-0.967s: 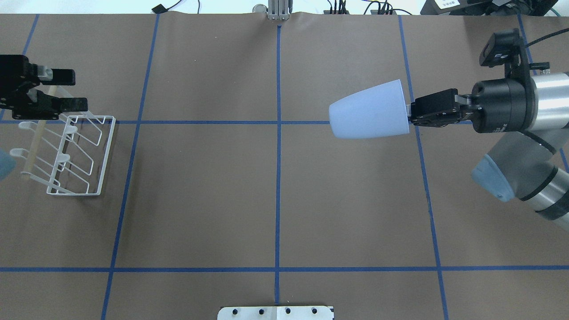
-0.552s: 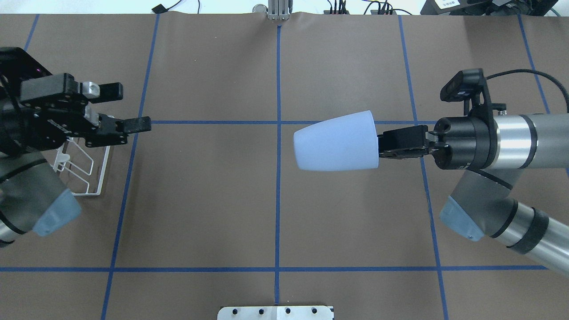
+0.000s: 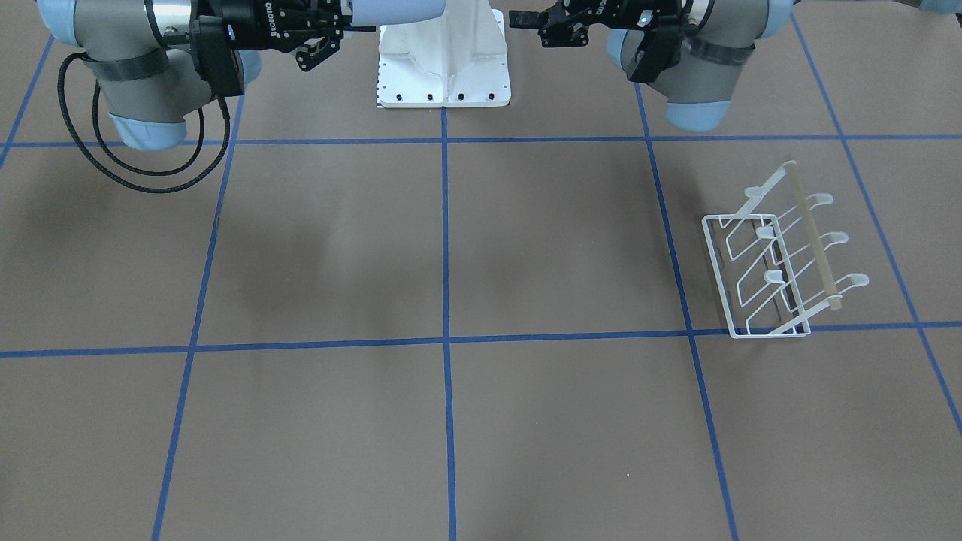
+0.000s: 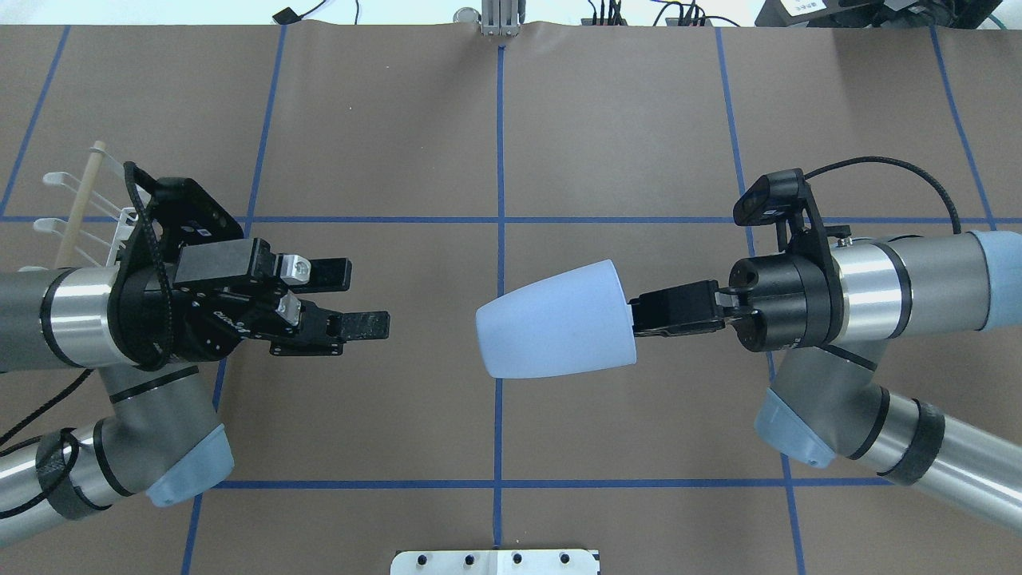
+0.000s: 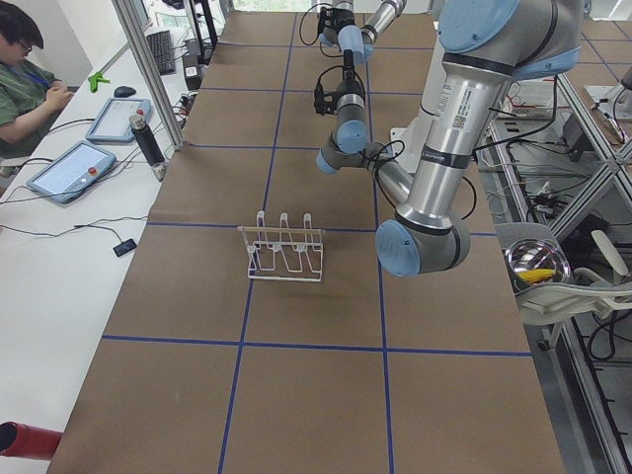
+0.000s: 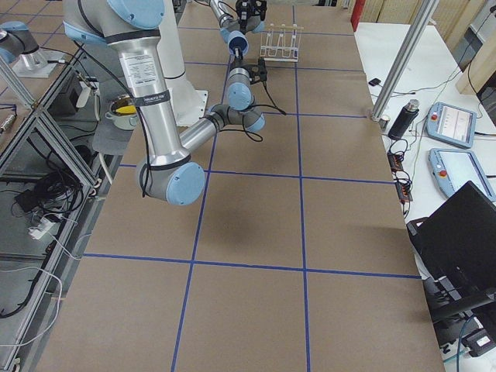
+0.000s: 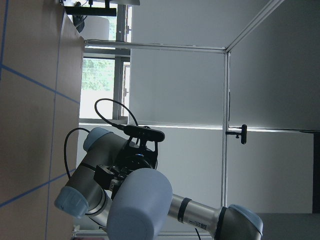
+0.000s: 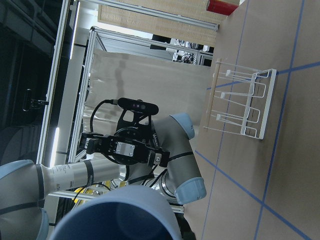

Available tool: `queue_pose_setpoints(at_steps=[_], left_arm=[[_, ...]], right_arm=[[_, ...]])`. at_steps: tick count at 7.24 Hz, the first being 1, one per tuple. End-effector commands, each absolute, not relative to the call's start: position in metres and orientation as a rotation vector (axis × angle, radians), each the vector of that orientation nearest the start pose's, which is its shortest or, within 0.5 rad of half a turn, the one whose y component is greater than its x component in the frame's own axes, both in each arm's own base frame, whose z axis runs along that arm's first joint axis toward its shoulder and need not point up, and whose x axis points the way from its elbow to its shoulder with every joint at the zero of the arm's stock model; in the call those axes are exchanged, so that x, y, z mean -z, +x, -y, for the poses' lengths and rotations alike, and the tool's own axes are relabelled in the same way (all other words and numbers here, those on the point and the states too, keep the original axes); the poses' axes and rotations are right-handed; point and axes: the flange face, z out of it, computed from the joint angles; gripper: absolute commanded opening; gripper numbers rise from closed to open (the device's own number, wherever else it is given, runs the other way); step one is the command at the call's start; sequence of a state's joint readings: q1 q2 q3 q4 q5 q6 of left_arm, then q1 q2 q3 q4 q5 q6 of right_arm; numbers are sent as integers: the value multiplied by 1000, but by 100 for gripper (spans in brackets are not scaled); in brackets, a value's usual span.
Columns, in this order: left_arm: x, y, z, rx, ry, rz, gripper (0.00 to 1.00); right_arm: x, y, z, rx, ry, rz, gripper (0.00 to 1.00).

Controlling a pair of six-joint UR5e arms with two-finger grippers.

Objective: Hang cup on cup holder
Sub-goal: 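Move the left gripper to the cup's closed end held by the right gripper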

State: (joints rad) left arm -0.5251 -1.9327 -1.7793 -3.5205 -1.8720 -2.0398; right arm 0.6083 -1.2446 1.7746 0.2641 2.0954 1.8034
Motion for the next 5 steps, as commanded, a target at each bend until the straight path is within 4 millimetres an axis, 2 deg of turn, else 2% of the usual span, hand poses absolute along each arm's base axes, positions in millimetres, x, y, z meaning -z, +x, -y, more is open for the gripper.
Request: queue_pose_setpoints(at_steps=[1,2,5], left_arm=[[-212,376,298,12,-65,-2427,98],[-203,382,297,1,-67,-2440,98],[-191,389,291,-14,-88,-2460,98]], right_arm=[[-230,-333,330,191,173,2246,0],[-230,-334,330,191,171,2245,0],[-232,-342,322,203,146,2247,0]])
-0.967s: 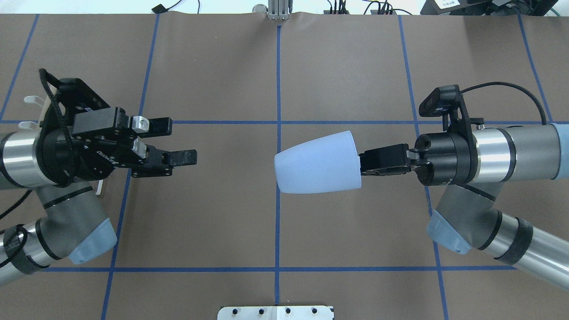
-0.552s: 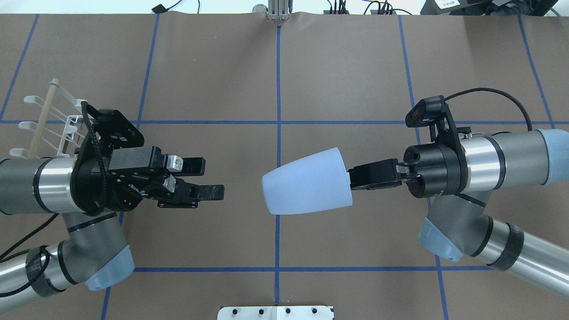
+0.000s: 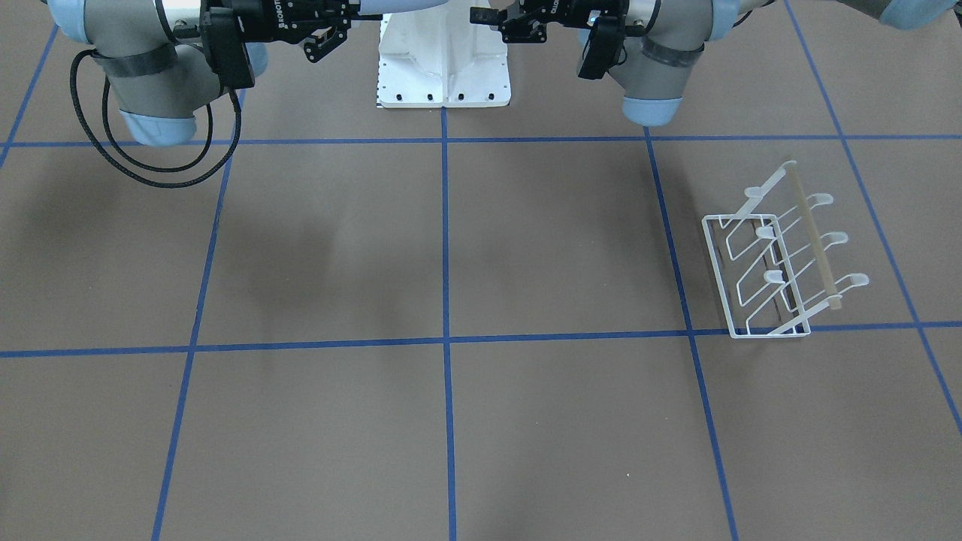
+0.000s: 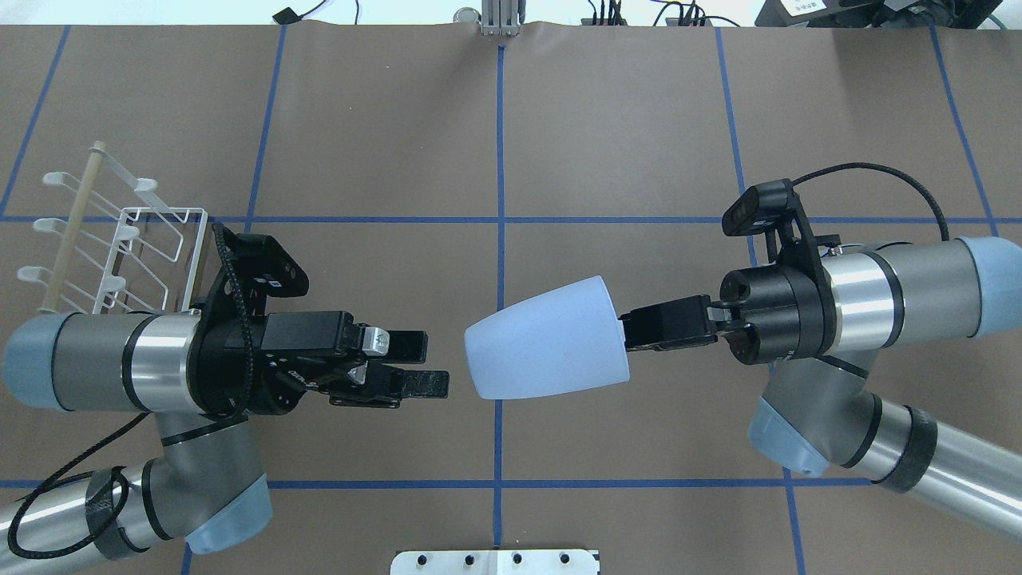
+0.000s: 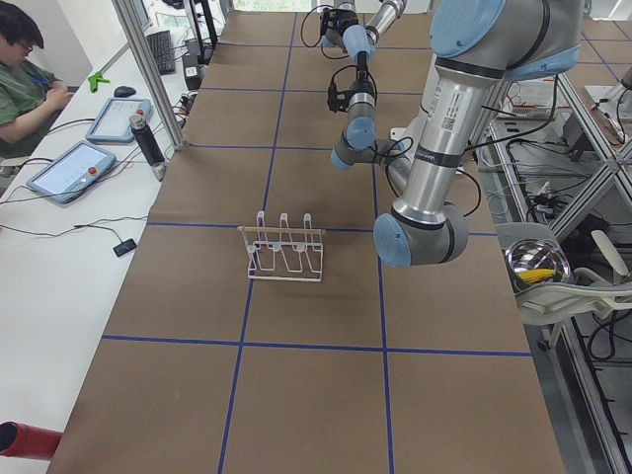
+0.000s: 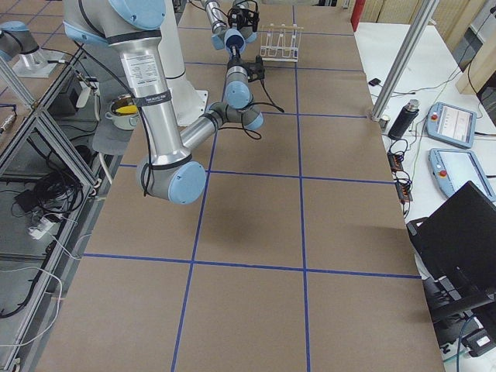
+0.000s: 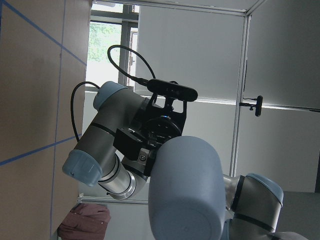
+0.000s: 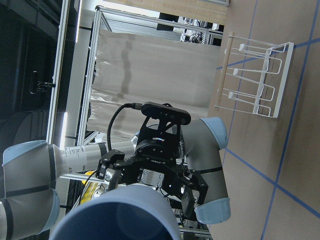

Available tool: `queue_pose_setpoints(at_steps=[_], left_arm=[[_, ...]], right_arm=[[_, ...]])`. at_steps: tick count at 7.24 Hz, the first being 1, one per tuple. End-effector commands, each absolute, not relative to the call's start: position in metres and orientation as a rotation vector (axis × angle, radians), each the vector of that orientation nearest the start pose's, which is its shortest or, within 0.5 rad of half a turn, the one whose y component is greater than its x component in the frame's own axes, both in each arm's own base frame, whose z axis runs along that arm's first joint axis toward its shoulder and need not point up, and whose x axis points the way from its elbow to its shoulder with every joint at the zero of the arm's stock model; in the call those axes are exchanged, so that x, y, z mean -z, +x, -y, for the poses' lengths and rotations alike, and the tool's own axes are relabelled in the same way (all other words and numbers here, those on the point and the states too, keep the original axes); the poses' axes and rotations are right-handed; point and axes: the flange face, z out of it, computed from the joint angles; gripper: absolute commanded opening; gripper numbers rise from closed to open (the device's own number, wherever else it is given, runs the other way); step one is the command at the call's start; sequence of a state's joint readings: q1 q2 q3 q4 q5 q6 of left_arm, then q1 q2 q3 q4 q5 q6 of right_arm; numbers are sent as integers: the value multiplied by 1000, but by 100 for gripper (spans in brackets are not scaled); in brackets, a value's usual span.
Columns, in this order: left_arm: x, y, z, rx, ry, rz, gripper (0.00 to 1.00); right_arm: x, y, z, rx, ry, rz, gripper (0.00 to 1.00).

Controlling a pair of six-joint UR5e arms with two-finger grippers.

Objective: Hang cup on cup holder
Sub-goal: 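Move the left gripper to the cup's closed end held by the right gripper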

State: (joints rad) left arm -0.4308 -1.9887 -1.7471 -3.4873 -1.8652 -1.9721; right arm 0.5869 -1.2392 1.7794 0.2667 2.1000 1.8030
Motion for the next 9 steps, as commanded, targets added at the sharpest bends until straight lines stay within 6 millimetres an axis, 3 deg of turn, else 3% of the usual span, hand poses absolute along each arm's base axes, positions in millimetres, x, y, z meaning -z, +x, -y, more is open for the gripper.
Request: queue_pose_setpoints(at_steps=[1,4,9], left_arm=[[-185,390,290,-19,-89,-2467,98],[-171,398,290,43,-87,-2497,98],[-167,403,284,50,-100,-2507,98]], right_arm=[[-233,-345,319,207,135,2247,0],[-231,-346,316,216,130,2254,0],[-230,-345,315,218,131,2256,0]])
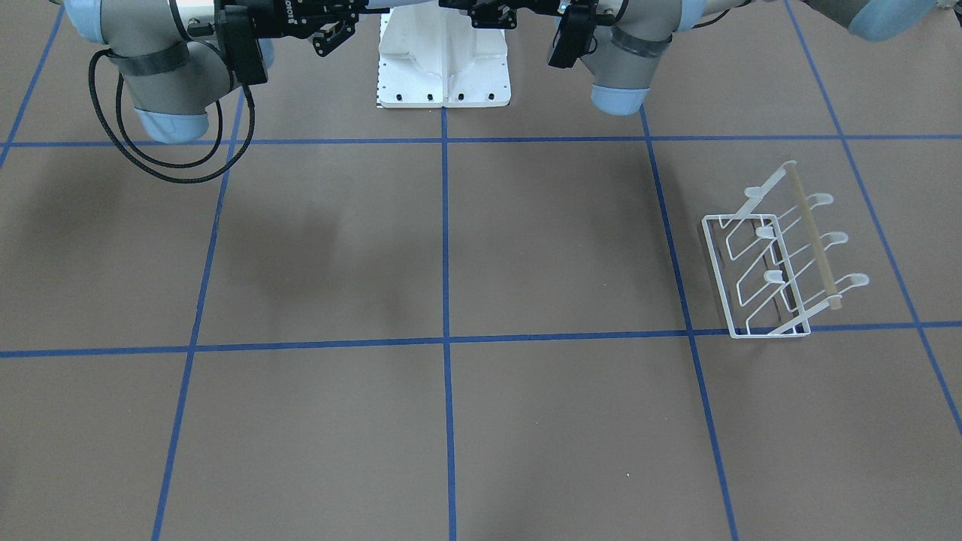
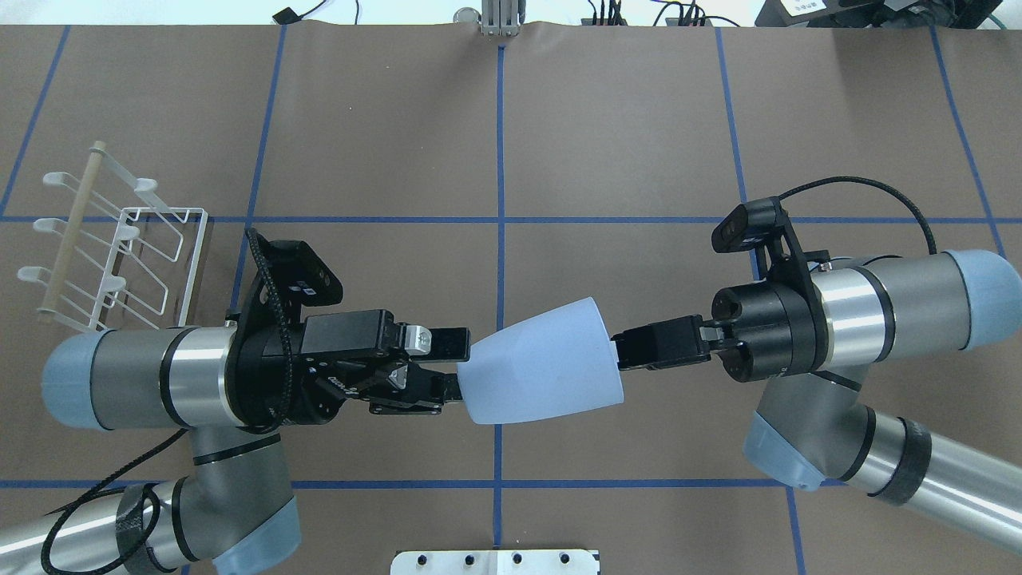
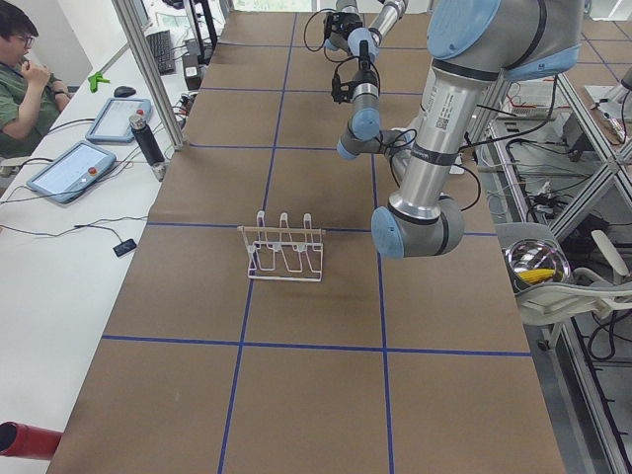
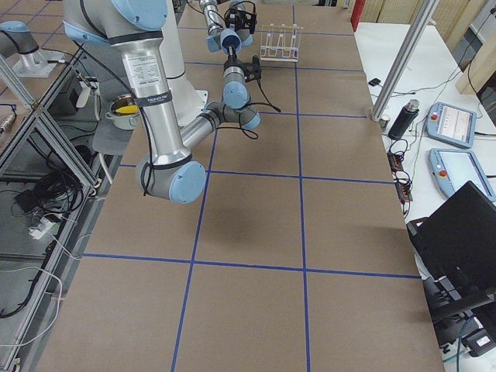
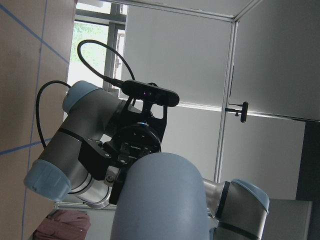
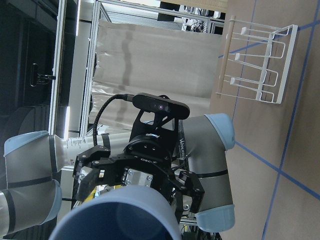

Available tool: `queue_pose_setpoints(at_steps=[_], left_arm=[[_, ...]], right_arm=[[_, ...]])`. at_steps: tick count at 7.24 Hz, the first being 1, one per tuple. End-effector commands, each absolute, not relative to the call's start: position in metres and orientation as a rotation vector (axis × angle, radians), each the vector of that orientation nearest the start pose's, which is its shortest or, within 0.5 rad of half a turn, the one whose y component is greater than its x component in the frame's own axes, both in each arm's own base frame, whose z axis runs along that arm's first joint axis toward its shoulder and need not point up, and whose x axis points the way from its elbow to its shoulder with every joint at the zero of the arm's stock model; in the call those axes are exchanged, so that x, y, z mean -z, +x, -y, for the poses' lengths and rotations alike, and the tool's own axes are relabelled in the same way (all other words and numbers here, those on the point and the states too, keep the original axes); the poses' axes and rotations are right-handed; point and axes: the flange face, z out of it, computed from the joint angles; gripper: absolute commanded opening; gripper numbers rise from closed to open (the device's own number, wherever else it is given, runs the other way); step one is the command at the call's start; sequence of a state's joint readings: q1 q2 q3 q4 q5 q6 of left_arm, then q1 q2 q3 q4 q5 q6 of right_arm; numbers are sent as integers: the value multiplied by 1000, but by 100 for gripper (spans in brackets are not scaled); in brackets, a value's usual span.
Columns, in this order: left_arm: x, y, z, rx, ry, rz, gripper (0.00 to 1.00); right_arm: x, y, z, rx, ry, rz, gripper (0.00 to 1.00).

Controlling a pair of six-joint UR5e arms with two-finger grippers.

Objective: Hang cup on cup holder
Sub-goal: 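Move the left gripper to the cup's closed end held by the right gripper, then close the left gripper on the cup bottom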

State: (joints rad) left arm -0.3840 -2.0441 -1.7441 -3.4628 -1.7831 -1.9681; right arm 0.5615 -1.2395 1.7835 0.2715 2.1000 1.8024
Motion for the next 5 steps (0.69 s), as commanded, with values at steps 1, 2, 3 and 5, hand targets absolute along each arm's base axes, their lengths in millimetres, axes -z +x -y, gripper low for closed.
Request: queue_pose_setpoints(at_steps=[1,2,3,5], left_arm=[[-166,404,284,53,-101,-2502,98],[-166,405,285,56,-101,-2496,97],[-168,407,286,60,-101,-2492,96],[-169,410,286,61,-104,-2488,95]], right_arm=[[-230,-345,315,218,131,2256,0],[-230,-345,315,218,131,2256,0],[-230,-346,315,218,129,2256,0],[-230,-345,315,218,131,2256,0]])
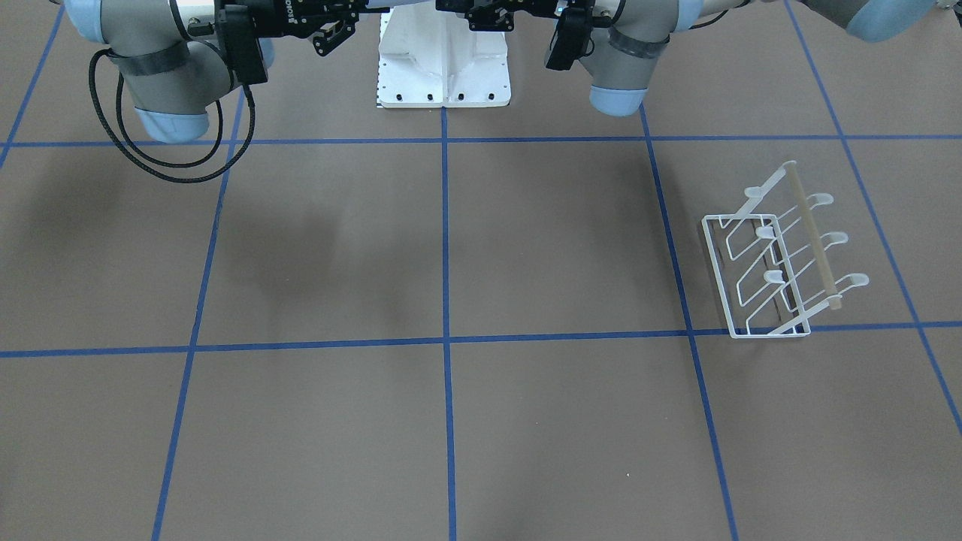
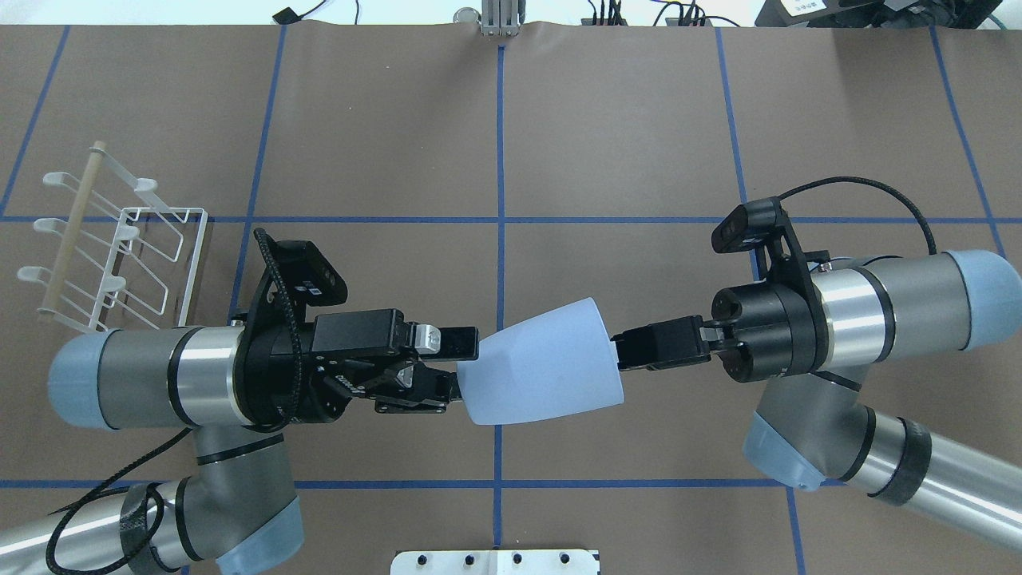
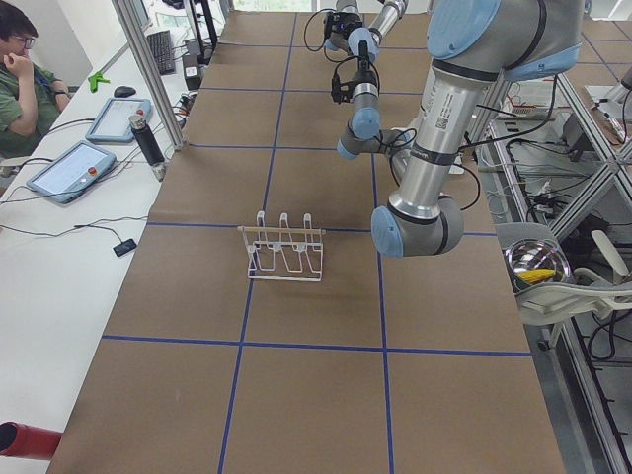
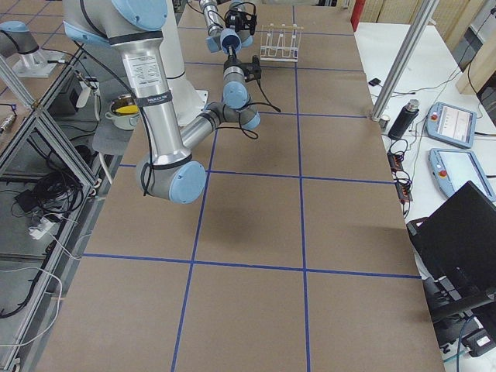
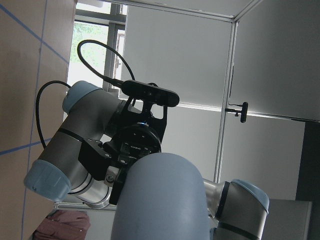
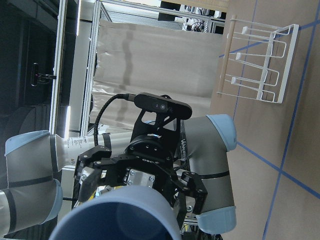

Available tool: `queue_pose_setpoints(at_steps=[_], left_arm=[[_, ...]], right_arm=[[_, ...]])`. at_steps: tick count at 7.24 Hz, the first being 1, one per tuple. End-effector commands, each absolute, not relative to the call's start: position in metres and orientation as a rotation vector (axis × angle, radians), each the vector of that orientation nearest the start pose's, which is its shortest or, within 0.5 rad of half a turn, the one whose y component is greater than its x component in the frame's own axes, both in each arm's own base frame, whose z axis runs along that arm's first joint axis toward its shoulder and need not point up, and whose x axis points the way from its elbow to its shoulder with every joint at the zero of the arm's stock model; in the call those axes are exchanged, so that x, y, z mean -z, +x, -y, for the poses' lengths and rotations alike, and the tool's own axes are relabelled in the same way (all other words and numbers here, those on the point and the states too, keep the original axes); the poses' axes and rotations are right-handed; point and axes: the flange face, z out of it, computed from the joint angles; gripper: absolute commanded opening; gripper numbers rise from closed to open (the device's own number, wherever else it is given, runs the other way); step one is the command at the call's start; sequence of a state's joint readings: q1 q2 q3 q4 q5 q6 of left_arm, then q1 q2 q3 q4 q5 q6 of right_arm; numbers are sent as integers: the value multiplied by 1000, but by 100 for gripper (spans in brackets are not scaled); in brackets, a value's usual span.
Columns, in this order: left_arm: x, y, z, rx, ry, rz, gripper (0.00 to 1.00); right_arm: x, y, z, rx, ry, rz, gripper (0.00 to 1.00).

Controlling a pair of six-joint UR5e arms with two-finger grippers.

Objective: Hang cup on cup holder
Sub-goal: 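Close the left gripper on the cup bottom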

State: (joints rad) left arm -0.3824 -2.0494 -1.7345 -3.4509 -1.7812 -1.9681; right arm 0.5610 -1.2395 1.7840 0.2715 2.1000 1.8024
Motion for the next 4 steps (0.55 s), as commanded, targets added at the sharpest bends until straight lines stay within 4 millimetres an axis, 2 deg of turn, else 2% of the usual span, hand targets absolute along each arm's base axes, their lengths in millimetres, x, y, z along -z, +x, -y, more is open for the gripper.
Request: queue_pose_setpoints(at_steps=[1,2,4], left_arm=[[-168,410,286,61,-104,-2488,91],[-166,411,286,58,-104,-2490,87],[-167,412,286,59,-106,-2487,86]], right_arm=[[-231,-345,315,218,131,2256,0],[-231,-346,315,217,130,2255,0],[-231,-346,315,217,130,2255,0]])
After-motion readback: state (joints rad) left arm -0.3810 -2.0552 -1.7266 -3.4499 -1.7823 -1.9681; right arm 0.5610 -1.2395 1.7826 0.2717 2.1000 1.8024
